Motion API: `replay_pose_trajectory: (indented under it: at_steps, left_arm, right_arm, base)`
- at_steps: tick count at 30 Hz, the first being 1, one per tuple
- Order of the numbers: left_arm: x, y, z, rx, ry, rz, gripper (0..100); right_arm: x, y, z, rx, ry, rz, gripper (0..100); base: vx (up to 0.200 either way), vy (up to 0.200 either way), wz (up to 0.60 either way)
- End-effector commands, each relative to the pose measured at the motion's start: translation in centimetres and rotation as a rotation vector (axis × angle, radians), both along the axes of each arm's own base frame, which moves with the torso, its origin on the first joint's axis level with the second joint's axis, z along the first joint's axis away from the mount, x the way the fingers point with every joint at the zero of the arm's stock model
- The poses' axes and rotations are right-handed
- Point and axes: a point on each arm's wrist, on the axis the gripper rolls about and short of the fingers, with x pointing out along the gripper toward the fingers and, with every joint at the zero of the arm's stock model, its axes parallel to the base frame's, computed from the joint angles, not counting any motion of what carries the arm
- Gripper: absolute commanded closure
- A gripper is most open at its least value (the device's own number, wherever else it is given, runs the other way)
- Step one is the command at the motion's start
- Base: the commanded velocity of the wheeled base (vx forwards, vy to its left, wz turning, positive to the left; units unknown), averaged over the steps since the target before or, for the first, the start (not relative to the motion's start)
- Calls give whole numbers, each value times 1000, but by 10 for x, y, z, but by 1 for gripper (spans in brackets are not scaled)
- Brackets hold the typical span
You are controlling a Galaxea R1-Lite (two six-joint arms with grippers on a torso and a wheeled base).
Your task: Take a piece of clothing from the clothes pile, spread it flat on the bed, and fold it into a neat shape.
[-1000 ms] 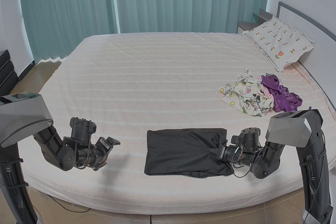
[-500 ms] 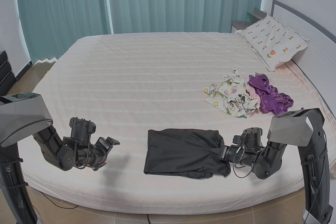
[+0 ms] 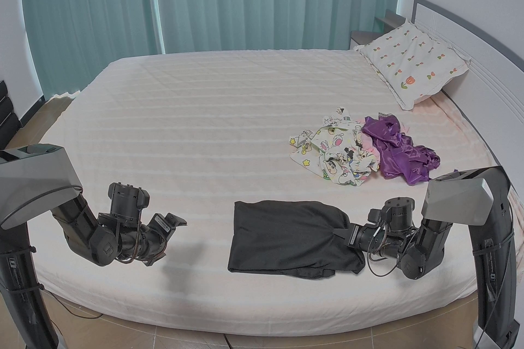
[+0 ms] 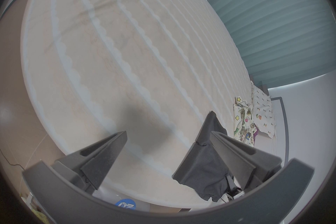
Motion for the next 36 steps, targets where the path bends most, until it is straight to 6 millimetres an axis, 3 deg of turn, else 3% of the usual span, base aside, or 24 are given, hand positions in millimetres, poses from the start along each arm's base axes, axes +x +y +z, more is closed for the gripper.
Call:
replay_pose_trajectory:
  at_steps: [1,25,34,35,36]
  left_arm:
    - [0,0,0,0,1,1,0]
    - [0,0,0,1,0,0,0]
    - [0,0,0,0,0,-1,0]
    - [1,0,0,1,-1,0,0]
    - [1,0,0,1,-1,0,0]
  right_arm:
    - [-2,0,0,-2,5,1,100]
    - [-5,-1,0,-3,2,-1,100]
    - [-6,1,-2,-6,5,8,100]
    - [-6,2,-2,-5,5,11,0]
    - [-7,2,-2,-5,5,12,0]
  base:
    - [0,-200,0]
    - [0,-200,0]
    - [0,0,0]
    - [0,0,0]
    - [0,0,0]
